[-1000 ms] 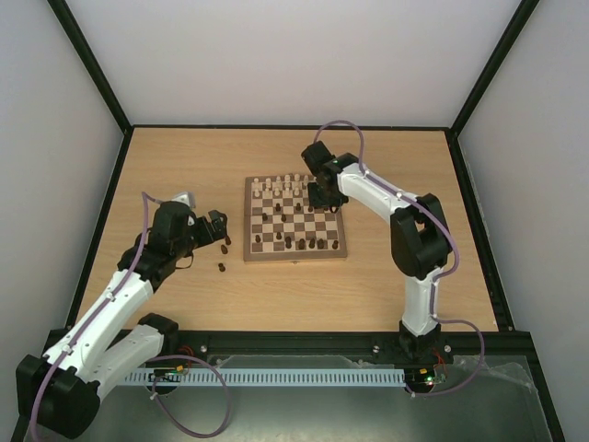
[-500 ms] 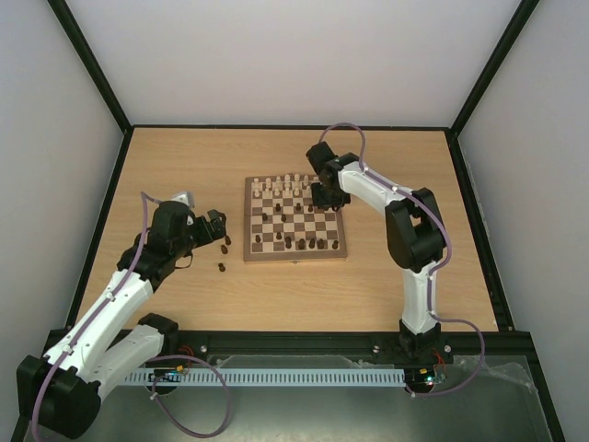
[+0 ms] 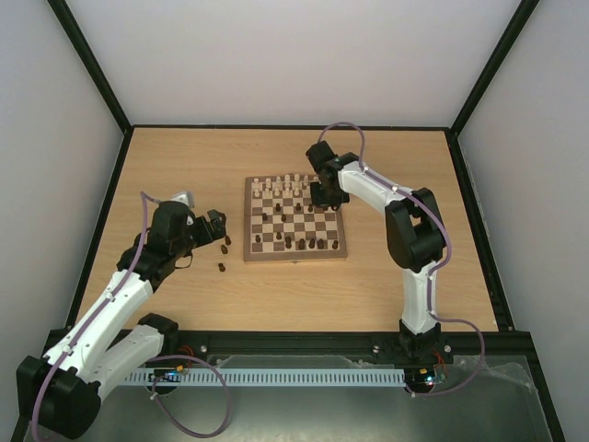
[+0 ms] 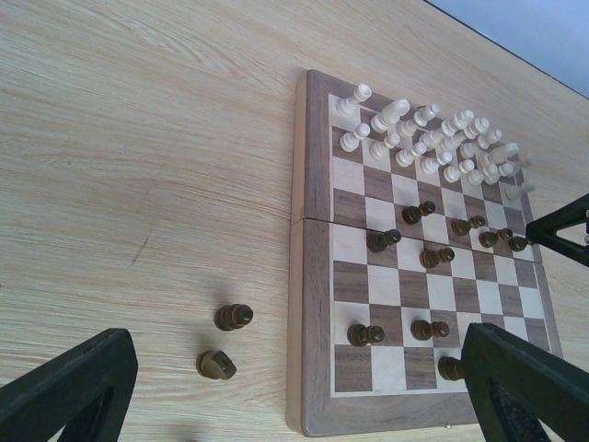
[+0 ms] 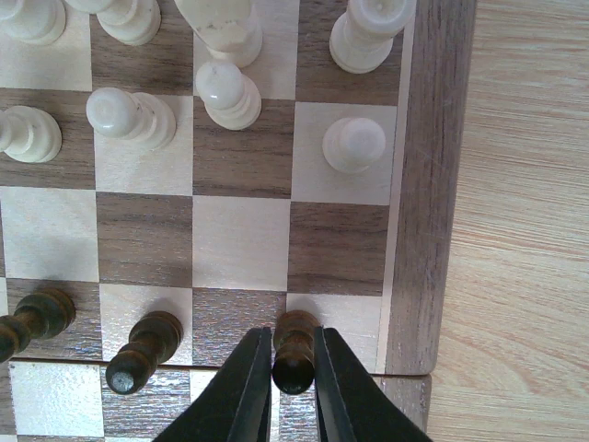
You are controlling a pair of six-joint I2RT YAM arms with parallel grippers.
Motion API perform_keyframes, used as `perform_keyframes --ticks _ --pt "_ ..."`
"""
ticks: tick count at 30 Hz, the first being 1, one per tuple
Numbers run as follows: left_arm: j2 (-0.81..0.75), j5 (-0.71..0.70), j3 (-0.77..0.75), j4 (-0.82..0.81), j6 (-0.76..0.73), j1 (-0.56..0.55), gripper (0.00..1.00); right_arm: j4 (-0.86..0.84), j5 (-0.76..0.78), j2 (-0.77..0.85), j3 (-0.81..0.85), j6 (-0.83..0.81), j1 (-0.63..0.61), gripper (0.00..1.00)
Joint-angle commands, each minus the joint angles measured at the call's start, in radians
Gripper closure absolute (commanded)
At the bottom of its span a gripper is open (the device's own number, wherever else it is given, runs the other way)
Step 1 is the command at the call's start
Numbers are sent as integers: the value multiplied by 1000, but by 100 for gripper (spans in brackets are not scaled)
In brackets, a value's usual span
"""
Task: Set up the chess pieces on the board
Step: Pick up the chess piece from the chessboard.
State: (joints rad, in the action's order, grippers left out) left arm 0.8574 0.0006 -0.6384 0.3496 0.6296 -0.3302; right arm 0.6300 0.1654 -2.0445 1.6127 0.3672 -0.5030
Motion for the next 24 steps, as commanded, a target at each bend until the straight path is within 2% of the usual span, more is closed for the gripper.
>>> perform_keyframes --ticks 1,4,13,24 --pt "-16 4 -14 -5 -15 9 1 21 -5 -22 11 -3 6 84" --pt "-21 4 -13 -4 -13 9 1 23 -3 -28 8 -4 7 82" --pt "-29 9 -13 -1 -13 9 1 34 6 12 -17 3 6 96" --pt "-37 22 -12 -6 -9 8 1 35 7 262 -248 31 -10 96"
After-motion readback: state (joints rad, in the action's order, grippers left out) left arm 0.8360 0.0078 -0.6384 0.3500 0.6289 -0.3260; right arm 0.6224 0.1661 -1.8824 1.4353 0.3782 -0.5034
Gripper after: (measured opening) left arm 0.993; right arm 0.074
